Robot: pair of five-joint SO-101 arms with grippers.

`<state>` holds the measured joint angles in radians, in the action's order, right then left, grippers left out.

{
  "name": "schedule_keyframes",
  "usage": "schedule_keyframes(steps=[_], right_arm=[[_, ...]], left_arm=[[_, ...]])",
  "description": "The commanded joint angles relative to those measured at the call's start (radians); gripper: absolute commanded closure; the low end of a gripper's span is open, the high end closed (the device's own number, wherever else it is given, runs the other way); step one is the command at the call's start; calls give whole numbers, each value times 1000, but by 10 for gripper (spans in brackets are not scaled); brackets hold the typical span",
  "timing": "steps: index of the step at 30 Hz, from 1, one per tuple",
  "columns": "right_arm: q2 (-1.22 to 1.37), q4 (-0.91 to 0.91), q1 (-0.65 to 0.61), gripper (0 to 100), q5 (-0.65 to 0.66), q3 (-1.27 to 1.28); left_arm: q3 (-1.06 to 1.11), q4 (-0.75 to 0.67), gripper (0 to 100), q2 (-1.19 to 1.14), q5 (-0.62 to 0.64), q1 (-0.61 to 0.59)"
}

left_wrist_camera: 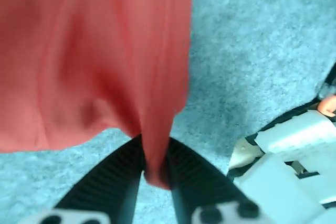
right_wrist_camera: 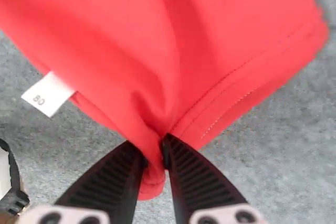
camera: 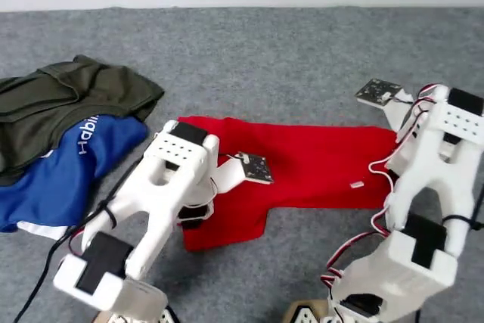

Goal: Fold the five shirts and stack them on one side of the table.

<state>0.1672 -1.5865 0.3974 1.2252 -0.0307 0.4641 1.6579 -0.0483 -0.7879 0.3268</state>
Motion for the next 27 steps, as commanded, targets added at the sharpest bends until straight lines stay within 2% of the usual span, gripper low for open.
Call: schedule_keyframes(steps=[1,5,7,10,23,25,27], right_arm=[[-8,4,-16,944,5,-49],[-10,-4,-2,794,6,-51],[-12,-4,4,753,5,-55],[-35,-5,1,760,5,-60],[-111,1,-22,760,2,-60],[-110,7,-38,760,-28,-60],[-108,56,-62,761,-95,-57]], left_arm=[[2,-11,888,-5,-5,-14],[-10,17,880,26,32,-8],[-36,51,880,49,37,-8],[-87,94,880,80,37,-15],[-180,97,880,219,38,-15],[-208,94,882,244,40,-15],[-248,71,885,250,92,-15]])
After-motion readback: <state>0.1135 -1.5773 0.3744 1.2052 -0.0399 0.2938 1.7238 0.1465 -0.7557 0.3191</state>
